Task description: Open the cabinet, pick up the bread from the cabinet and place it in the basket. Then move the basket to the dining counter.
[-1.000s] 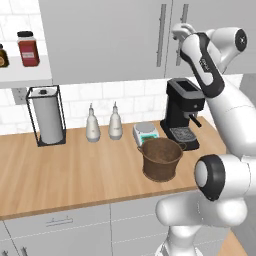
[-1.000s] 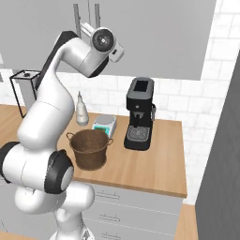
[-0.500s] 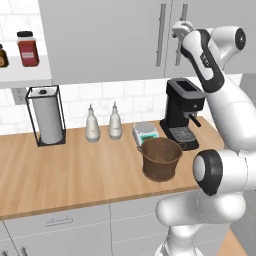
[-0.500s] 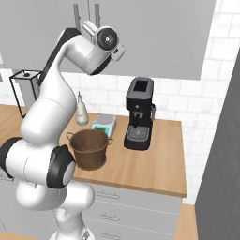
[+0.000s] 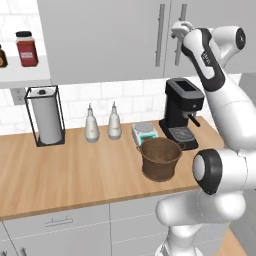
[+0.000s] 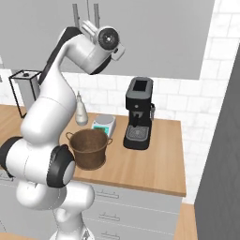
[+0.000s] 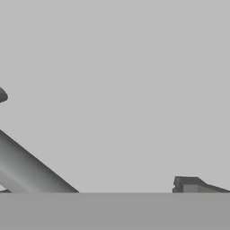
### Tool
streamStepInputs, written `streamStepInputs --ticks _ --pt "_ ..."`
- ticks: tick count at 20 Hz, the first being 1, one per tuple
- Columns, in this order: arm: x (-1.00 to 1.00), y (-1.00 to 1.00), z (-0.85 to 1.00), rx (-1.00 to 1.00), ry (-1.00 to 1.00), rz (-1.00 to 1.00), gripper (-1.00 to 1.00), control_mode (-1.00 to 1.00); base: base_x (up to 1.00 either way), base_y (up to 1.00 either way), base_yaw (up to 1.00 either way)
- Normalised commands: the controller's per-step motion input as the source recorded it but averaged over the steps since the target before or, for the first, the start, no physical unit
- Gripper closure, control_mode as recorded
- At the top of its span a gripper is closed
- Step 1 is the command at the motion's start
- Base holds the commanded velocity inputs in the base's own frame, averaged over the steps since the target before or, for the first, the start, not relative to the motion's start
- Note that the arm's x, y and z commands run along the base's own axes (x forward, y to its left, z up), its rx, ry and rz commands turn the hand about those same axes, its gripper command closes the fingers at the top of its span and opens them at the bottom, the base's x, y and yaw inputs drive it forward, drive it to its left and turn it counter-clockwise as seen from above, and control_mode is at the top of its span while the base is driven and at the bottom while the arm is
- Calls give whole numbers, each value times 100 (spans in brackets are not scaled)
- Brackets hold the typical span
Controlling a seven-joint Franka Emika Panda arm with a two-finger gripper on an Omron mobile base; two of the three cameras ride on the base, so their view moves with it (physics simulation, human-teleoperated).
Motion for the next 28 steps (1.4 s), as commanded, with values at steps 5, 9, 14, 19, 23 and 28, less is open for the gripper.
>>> streamStepInputs --ticks 5,9,14,19,23,28 --pt "89 56 -39 0 -5 0 100 -100 0 0 0" --pt "60 35 -26 0 7 0 100 -100 0 0 0" --pt "9 39 -31 0 0 0 100 -100 0 0 0" --pt "17 37 -39 3 -1 0 100 -100 0 0 0" --pt "50 4 -1 4 0 0 100 -100 0 0 0" --pt "-41 -3 -1 1 -2 0 100 -100 0 0 0"
